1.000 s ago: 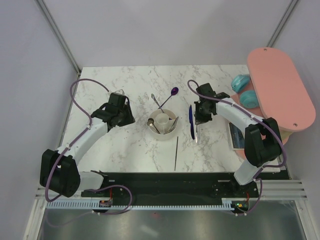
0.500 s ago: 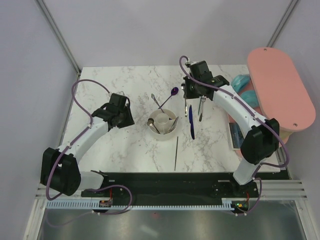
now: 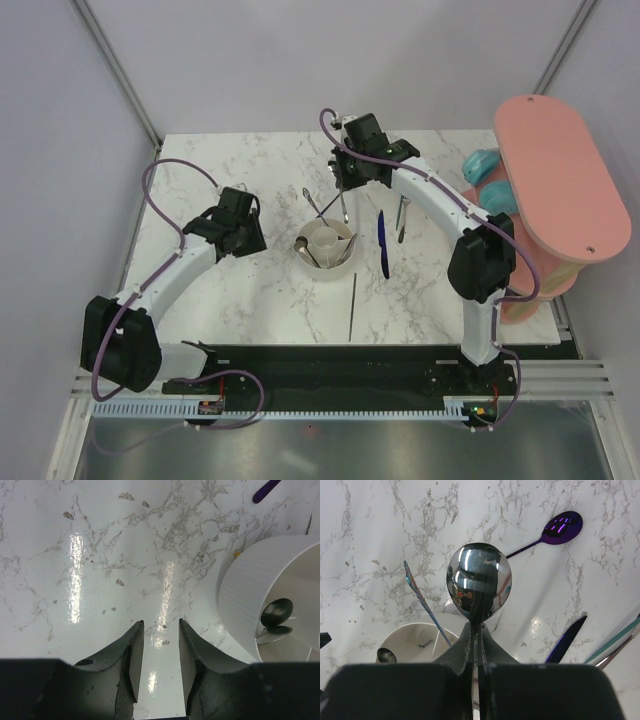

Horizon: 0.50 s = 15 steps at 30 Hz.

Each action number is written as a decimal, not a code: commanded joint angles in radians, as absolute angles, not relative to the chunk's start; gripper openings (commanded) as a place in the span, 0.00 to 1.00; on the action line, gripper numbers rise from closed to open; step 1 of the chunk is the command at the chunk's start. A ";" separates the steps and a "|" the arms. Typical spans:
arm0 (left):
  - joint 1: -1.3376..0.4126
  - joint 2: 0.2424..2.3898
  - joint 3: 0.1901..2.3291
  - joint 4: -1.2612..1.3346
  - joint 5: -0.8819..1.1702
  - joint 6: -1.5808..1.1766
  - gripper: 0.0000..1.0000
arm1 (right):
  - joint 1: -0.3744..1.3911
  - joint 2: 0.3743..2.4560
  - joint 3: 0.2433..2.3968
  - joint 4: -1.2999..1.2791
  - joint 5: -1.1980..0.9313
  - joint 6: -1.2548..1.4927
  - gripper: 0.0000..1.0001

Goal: Sort the eating utensils into containers
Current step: Pick up the spoon from the center of the board, then place the spoon in the storage box.

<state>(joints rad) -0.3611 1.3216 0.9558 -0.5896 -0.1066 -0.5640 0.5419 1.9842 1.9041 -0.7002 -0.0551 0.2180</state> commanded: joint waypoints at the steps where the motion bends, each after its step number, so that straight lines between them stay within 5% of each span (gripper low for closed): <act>1: -0.357 1.290 0.982 -0.598 -0.143 -0.548 0.41 | 0.558 2.013 1.967 -0.666 -0.080 0.189 0.00; 15: -0.356 1.312 0.986 -0.597 -0.153 -0.557 0.41 | 0.583 2.037 1.911 -0.609 -0.106 0.169 0.00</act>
